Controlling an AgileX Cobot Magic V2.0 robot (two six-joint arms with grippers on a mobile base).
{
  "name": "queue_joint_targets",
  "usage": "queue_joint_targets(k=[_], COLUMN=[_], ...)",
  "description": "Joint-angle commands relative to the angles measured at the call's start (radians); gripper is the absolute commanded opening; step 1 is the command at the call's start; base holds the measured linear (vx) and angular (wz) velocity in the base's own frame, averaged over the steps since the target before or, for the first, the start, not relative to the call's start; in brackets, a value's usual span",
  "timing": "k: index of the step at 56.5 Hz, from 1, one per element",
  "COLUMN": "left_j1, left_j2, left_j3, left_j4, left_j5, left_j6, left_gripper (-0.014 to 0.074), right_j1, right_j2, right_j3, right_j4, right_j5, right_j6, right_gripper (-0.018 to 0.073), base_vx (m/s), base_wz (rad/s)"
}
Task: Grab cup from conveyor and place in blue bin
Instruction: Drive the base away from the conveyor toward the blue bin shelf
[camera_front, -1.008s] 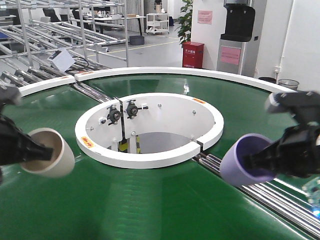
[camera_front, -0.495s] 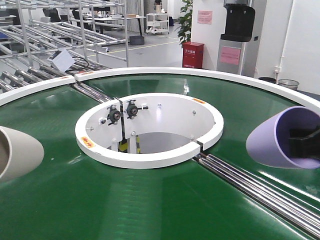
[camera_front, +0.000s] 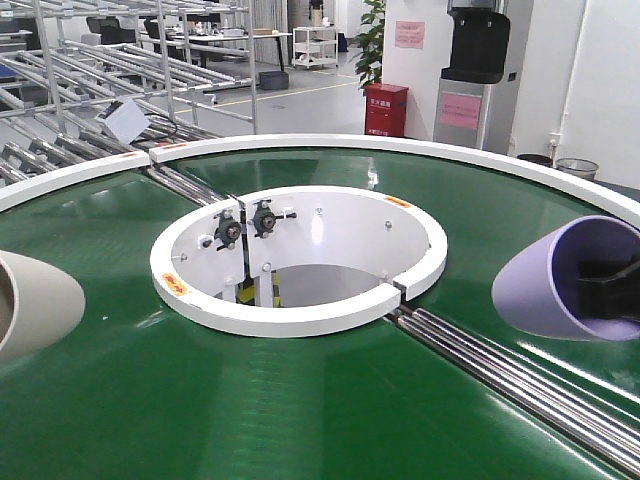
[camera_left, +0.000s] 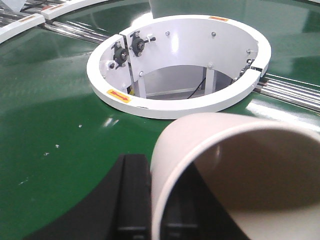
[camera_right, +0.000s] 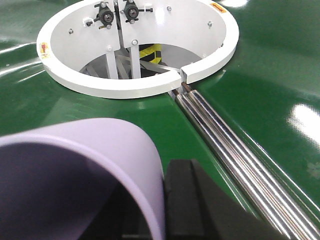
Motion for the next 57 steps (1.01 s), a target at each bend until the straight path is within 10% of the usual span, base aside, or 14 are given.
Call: queue_joint_targets(k=[1,57], left_j1=[-0.008,-0.008], left_j2=[-0.013,-0.010], left_j3=[-0.025,-0.025], left_j4=[-0.012,-0.012], left_j5=[-0.095,-0.095], left_j6=[-0.004,-0.004], left_gripper=[-0.0004,-0.0004], right_j1=[-0.005,-0.005], right_j2=[-0.018,-0.018], right_j3=[-0.031,-0.031], right_j4=[-0.004,-0.004], right_j5=[-0.082,-0.082], right_j6=[0.003,0.003], right_gripper=[-0.0009,-0.0009], base_vx=[0.00,-0.06], base_wz=[0.00,0.02])
